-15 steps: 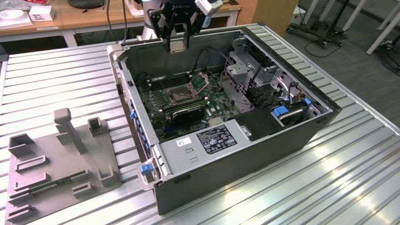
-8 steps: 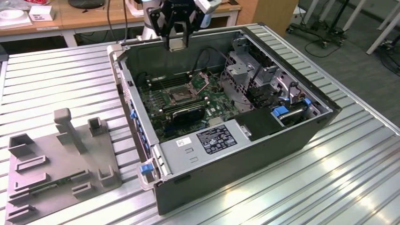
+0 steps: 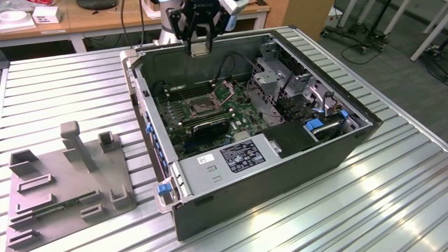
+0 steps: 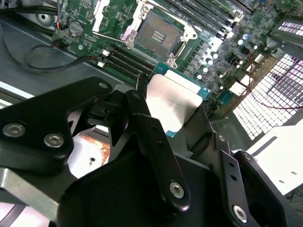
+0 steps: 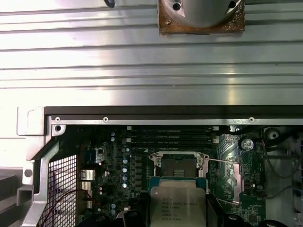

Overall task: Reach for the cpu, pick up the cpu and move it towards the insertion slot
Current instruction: 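Pick up the cpu and move it towards the insertion slot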

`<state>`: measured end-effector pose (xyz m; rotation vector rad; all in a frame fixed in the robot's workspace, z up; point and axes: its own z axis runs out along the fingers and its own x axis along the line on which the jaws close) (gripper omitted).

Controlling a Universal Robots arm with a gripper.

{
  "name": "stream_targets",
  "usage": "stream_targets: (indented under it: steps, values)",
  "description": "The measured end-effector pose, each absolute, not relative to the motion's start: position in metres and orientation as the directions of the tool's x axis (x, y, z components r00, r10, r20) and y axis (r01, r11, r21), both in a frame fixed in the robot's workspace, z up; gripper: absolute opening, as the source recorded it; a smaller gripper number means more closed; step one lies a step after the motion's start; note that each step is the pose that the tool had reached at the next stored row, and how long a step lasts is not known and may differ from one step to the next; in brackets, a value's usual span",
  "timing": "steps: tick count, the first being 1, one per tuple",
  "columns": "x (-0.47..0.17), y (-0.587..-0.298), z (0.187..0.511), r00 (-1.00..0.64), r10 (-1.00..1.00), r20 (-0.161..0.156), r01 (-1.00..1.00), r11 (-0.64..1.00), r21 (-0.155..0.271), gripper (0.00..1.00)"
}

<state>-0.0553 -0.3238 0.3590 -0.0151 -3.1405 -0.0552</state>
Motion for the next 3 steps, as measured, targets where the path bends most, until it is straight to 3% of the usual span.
stream_targets:
  steps: [3]
  values:
    - [-0.0551, -0.3238, 0.359, -1.0, 0.01, 0.001, 0.01, 0.999, 0.035, 0.55]
